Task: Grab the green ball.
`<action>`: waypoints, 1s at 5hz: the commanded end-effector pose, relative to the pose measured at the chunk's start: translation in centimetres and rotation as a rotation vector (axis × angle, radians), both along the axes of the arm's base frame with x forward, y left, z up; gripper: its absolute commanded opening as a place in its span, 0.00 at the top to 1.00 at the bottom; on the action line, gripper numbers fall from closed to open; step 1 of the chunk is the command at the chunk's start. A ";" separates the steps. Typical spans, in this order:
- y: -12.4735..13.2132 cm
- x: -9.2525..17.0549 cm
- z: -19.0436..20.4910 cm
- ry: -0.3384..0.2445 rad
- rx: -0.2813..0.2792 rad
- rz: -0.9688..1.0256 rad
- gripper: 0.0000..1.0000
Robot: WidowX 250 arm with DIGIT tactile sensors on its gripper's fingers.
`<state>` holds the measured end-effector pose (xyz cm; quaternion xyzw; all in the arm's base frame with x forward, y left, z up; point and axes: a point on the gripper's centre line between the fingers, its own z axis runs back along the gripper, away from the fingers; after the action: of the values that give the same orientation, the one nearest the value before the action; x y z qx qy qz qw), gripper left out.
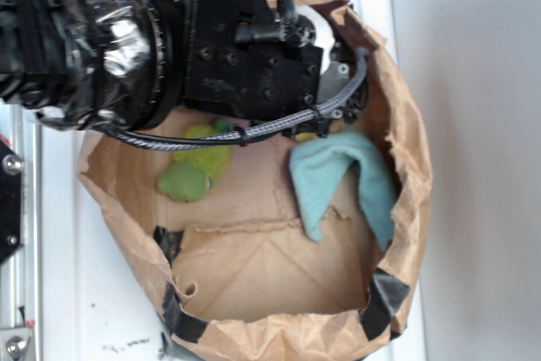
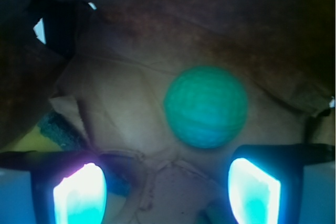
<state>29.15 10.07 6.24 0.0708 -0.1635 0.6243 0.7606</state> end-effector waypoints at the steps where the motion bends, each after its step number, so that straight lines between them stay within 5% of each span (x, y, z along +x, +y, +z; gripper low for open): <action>1: 2.6 -1.8 0.7 -0.036 0.010 0.010 0.00; 5: 3.0 -4.2 1.5 0.012 0.007 0.017 0.00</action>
<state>26.05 11.80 5.73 0.0858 -0.1308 0.6240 0.7656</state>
